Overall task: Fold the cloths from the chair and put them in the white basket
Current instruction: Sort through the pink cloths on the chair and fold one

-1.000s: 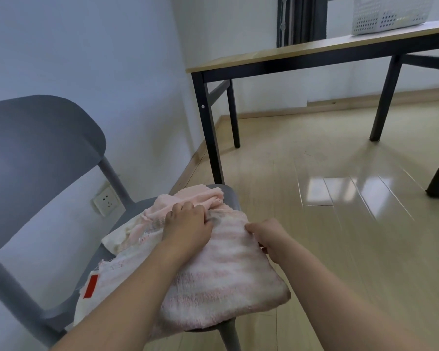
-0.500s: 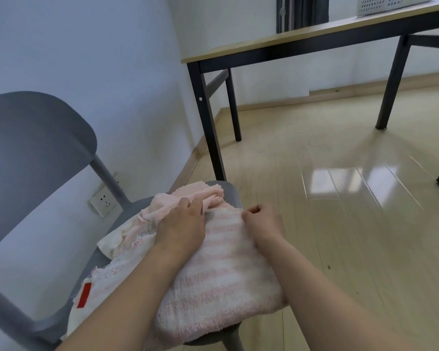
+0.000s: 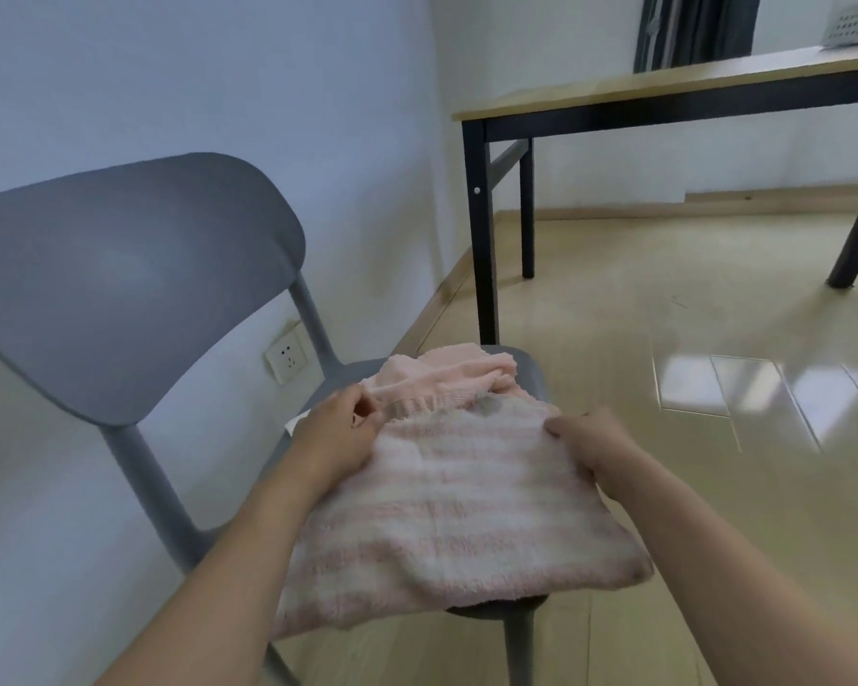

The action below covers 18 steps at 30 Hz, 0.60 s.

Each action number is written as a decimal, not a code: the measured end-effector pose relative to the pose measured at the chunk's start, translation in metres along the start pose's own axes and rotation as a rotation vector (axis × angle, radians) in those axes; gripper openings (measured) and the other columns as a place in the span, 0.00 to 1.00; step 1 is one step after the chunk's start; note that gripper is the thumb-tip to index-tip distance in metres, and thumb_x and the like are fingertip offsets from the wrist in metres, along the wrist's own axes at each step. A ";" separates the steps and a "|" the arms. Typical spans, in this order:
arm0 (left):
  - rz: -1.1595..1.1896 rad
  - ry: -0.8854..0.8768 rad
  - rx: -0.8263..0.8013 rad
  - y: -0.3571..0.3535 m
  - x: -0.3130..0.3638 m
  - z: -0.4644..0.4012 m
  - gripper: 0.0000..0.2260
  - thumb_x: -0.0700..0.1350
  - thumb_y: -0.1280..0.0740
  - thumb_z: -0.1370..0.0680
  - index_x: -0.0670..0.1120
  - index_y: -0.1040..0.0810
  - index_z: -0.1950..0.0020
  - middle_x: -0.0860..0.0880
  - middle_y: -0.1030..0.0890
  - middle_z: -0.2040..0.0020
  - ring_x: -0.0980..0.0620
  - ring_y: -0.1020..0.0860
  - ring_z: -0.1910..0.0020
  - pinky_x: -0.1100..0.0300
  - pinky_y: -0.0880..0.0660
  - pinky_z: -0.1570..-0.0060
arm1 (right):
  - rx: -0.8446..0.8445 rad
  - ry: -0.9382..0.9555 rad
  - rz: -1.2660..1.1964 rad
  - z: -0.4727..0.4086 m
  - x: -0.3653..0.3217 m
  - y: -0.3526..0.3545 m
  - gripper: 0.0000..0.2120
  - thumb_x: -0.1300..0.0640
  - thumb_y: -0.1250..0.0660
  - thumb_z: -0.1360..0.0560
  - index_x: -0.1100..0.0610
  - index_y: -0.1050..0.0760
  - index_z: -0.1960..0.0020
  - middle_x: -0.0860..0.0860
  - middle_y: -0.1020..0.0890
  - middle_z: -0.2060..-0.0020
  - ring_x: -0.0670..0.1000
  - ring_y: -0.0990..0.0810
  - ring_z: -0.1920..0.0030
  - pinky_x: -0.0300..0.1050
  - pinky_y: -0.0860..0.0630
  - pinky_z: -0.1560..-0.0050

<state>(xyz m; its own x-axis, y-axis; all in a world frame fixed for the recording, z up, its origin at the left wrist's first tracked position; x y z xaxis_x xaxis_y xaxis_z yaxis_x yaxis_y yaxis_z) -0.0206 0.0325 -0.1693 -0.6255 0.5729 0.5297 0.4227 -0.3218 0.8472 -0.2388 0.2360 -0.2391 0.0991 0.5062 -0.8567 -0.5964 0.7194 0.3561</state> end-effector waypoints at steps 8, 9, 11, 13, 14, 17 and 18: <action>-0.148 0.031 -0.075 0.009 -0.022 -0.004 0.17 0.70 0.42 0.28 0.58 0.27 0.56 0.52 0.23 0.48 0.46 0.30 0.40 0.47 0.37 0.35 | 0.106 0.146 0.149 0.007 -0.031 0.016 0.15 0.63 0.40 0.27 0.56 0.39 0.70 0.52 0.36 0.73 0.51 0.38 0.72 0.41 0.45 0.72; -0.207 0.020 -0.079 0.011 -0.021 -0.004 0.19 0.70 0.42 0.29 0.56 0.27 0.60 0.51 0.25 0.49 0.45 0.32 0.41 0.48 0.37 0.36 | 0.108 0.165 0.164 0.008 -0.035 0.017 0.15 0.62 0.41 0.26 0.56 0.39 0.71 0.52 0.36 0.73 0.52 0.38 0.72 0.42 0.45 0.72; -0.210 0.037 -0.138 0.012 -0.029 -0.001 0.21 0.71 0.41 0.34 0.55 0.28 0.61 0.51 0.28 0.49 0.47 0.32 0.43 0.48 0.36 0.38 | 0.109 0.185 0.149 0.011 -0.040 0.019 0.15 0.63 0.42 0.26 0.55 0.38 0.70 0.52 0.36 0.72 0.51 0.38 0.72 0.41 0.44 0.71; -0.023 0.084 -0.249 0.013 -0.040 0.007 0.23 0.70 0.35 0.39 0.55 0.26 0.55 0.51 0.25 0.48 0.48 0.27 0.45 0.47 0.30 0.40 | 0.114 0.191 0.107 0.016 -0.045 0.023 0.12 0.62 0.42 0.26 0.55 0.36 0.67 0.52 0.33 0.71 0.52 0.36 0.71 0.40 0.42 0.70; 0.108 0.125 -0.289 0.013 -0.045 0.011 0.25 0.68 0.32 0.40 0.55 0.26 0.51 0.51 0.23 0.47 0.48 0.24 0.47 0.47 0.26 0.42 | 0.119 0.193 0.081 0.019 -0.047 0.024 0.11 0.61 0.42 0.25 0.56 0.34 0.66 0.52 0.32 0.70 0.52 0.36 0.70 0.41 0.41 0.70; 0.195 0.169 -0.305 0.017 -0.056 0.019 0.22 0.57 0.28 0.37 0.50 0.25 0.47 0.47 0.19 0.49 0.47 0.20 0.51 0.48 0.22 0.46 | 0.119 0.250 0.048 0.028 -0.056 0.026 0.13 0.61 0.42 0.24 0.56 0.36 0.67 0.51 0.35 0.71 0.51 0.39 0.71 0.42 0.43 0.70; 0.176 0.168 -0.294 0.018 -0.057 0.020 0.19 0.53 0.27 0.34 0.48 0.23 0.47 0.46 0.19 0.49 0.46 0.20 0.51 0.48 0.23 0.46 | 0.121 0.270 0.041 0.032 -0.059 0.026 0.13 0.60 0.41 0.24 0.56 0.36 0.67 0.51 0.36 0.72 0.50 0.39 0.71 0.42 0.43 0.71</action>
<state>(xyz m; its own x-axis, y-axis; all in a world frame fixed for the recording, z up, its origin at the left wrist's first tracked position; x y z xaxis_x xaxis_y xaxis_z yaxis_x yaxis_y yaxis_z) 0.0360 0.0084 -0.1850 -0.6692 0.3656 0.6469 0.3421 -0.6212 0.7050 -0.2348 0.2401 -0.1674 -0.1479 0.4029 -0.9032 -0.4948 0.7606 0.4203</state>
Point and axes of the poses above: each hand's wrist, its own z-axis away from the middle knuckle, its own y-axis out of the back of the hand, x = y × z, the point moved 8 cm from there along -z, towards the middle knuckle
